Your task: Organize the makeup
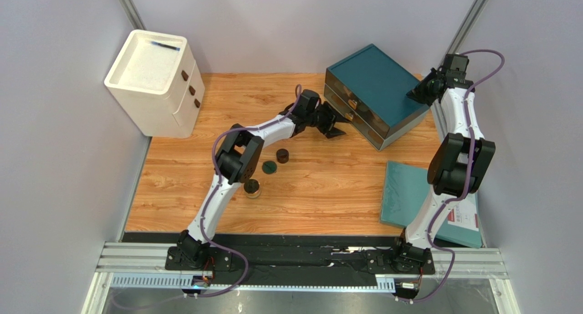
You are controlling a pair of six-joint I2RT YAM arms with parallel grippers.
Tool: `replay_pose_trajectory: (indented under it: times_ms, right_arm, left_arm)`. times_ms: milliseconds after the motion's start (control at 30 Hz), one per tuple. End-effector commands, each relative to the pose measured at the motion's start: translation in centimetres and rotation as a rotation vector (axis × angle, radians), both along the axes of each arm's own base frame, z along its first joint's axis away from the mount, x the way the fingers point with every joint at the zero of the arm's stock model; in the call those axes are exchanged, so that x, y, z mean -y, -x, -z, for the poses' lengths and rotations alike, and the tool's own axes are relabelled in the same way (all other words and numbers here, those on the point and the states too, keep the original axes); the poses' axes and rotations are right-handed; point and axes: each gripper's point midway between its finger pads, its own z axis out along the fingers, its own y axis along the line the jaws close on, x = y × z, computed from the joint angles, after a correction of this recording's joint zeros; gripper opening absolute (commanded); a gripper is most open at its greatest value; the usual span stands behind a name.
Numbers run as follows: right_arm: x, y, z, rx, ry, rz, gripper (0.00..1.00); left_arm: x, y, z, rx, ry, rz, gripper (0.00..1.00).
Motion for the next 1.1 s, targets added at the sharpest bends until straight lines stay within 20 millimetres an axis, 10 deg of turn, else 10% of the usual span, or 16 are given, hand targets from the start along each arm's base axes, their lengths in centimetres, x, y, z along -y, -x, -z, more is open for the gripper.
replay_pose_trajectory:
  times_ms: [0, 367, 1067]
  right_arm:
    - [-1.3, 3.7, 6.5, -0.245, -0.044, -0.038, 0.04]
    - [-1.5, 3.5, 6.3, -0.237, -0.061, -0.042, 0.05]
    - [-0.7, 3.2, 6.7, -0.247, -0.076, -0.024, 0.05]
  left_arm:
    - [0.6, -0.7, -3.8, 0.066, 0.064, -0.005, 0.58]
    - [0.5, -3.2, -0.5, -0.008, 0.086, -0.094, 0.72]
    - [-1.5, -7.3, 1.1, -0.043, 0.002, -0.194, 0.57]
